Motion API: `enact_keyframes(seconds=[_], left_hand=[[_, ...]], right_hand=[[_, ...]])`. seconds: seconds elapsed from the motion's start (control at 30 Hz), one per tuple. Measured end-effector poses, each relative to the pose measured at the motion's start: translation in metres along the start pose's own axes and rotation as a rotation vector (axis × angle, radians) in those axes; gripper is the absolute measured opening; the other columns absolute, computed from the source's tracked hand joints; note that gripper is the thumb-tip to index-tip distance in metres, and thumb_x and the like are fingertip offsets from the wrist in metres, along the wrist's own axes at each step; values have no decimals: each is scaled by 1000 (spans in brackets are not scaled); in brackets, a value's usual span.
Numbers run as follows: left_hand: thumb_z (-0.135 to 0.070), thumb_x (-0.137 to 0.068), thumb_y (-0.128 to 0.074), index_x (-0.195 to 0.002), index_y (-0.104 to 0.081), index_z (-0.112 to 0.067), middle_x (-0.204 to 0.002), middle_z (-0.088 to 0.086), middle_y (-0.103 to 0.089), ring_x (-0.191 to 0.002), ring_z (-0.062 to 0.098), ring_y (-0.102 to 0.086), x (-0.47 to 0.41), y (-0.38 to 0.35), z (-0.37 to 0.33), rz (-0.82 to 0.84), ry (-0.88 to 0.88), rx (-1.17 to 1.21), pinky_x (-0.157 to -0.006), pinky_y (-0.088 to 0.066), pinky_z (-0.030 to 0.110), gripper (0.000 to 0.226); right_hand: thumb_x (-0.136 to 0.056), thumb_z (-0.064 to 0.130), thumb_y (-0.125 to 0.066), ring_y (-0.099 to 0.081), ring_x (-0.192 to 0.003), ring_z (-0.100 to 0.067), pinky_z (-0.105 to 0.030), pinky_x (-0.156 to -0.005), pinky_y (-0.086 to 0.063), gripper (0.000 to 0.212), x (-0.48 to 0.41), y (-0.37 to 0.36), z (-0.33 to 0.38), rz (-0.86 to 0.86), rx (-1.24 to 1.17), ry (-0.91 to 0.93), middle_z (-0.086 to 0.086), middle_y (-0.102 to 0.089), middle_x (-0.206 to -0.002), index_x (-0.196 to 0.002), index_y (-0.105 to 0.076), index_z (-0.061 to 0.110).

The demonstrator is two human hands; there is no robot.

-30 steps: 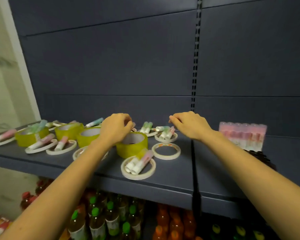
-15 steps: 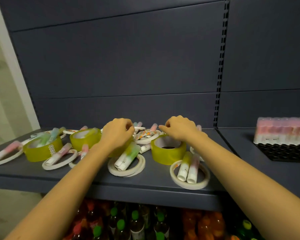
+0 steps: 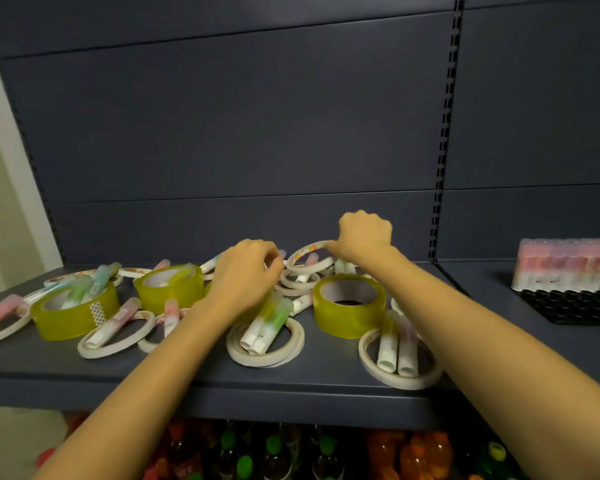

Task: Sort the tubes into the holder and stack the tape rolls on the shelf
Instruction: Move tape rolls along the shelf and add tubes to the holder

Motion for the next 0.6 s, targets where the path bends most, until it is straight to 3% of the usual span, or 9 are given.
enact_keyframes(seconds=[0.13,0.23,0.3,0.37,0.43,0.53,0.6], left_hand=[[-38,-91,-48,-63,-55,-15,-60,0,-54,-65,23,-54,-9,-17,-22,78,-15,0,-55,-34,28,37],[-49,-89,-46,-52,-43,-18,-64,2,-52,-77,30,-60,-18,-40,-38,229,33,-83,-61,-36,29,48],[-54,-87,-47,-62,-50,-18,-80,7,-59,-90,31,-60,-23,-56,-45,363,29,-160,-69,-36,31,44],[-58,-84,-49,-98,-57,-13,-108,11,-63,-107,32,-55,-26,-72,-48,519,2,-231,-83,-37,37,47],[-52,-84,-53,-128,-43,-11,-128,13,-55,-121,34,-46,-25,-83,-47,643,15,-256,-99,-30,42,60],[-44,-85,-55,-127,-45,-11,-129,14,-54,-120,34,-46,-28,-87,-49,652,24,-240,-100,-30,43,54],[-43,-86,-54,-115,-56,-12,-122,13,-59,-112,33,-53,-36,-81,-52,589,-3,-233,-86,-36,37,42]], right_hand=[[-82,58,-59,-42,-50,-17,-22,-50,-29,53,1,31,-36,-98,-17,-70,0,-42,-54,-57,-46,14],[-82,59,-57,-43,-51,-20,-24,-51,-30,50,12,38,-64,-127,-1,-105,0,-42,-53,-64,-54,12],[-82,61,-57,-46,-57,-22,-26,-55,-33,51,22,38,-80,-132,17,-135,0,-46,-56,-71,-61,11],[-82,61,-56,-50,-63,-24,-28,-58,-36,52,32,37,-97,-137,40,-170,-2,-53,-64,-79,-67,10],[-81,61,-57,-53,-66,-24,-29,-59,-37,52,41,36,-115,-143,51,-204,-3,-56,-69,-84,-70,10],[-79,64,-57,-52,-64,-24,-27,-56,-35,54,55,37,-140,-135,67,-264,-2,-54,-64,-83,-70,11],[-78,65,-57,-50,-60,-23,-23,-51,-31,56,64,39,-156,-132,72,-302,0,-49,-57,-80,-70,11]])
Point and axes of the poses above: each hand's wrist, its own x-axis away from the middle knuckle, its own y-axis out of the back of the hand, z = x × y, the point moved 6 cm from there along -x, towards the middle knuckle
